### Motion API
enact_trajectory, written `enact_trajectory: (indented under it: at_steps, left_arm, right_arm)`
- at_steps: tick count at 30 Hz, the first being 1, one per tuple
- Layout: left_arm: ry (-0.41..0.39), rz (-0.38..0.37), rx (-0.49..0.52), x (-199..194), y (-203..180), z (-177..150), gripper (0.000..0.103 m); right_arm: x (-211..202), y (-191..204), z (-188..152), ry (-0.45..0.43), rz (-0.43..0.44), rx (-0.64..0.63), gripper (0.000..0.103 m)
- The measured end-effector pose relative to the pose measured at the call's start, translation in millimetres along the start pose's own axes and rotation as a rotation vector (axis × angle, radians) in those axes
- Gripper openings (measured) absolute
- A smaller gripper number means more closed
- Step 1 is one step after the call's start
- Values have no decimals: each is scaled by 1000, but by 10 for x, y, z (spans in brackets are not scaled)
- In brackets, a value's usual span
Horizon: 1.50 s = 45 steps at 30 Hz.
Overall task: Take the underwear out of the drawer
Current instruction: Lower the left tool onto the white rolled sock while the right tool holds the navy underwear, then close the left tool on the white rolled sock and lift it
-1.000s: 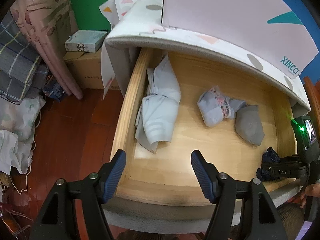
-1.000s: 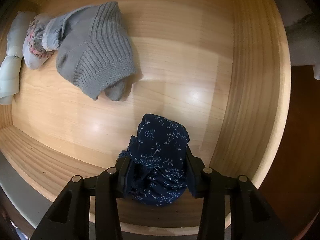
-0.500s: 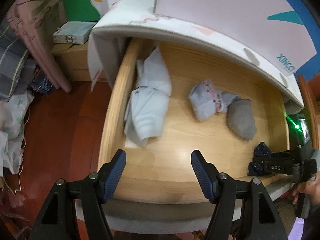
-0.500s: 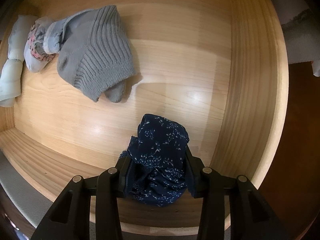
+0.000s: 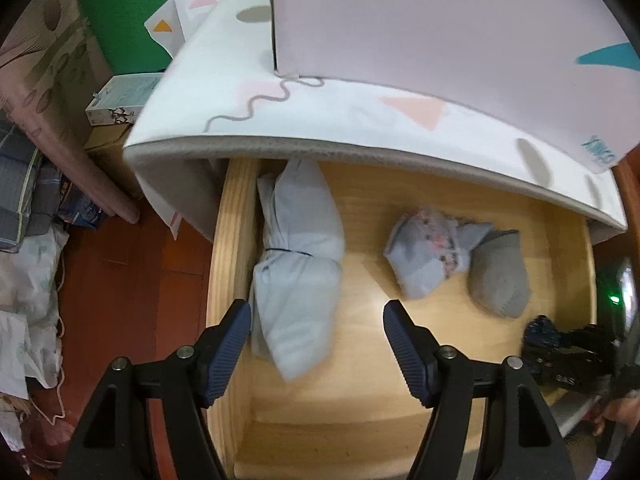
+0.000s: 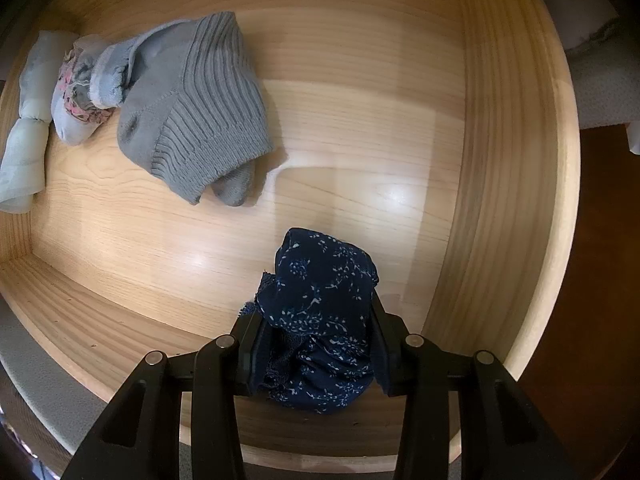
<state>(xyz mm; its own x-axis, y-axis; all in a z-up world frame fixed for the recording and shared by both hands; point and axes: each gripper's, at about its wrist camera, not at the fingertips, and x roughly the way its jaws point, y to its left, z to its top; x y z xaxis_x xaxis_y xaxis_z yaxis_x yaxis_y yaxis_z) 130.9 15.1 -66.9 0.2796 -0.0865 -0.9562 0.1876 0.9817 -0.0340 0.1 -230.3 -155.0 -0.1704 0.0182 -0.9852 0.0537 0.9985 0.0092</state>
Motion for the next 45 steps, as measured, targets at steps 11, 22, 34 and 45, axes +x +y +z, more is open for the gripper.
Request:
enact_trajectory:
  at_steps: [11,22,34,45]
  left_arm:
    - [5,41,-1,249,-42,216,71]
    - [94,62,24,512,-154,286,71]
    - [128,178,136,619,-263,276,37]
    - [202,172,185,616,-386,140,30]
  right_arm:
    - [2,32,28,1,1,-1,40]
    - [-11,46,41,-4,14,5,40]
    - [-41,-51,70,-9,40,8,41]
    - [-37,-71,66,-9,40,10,42]
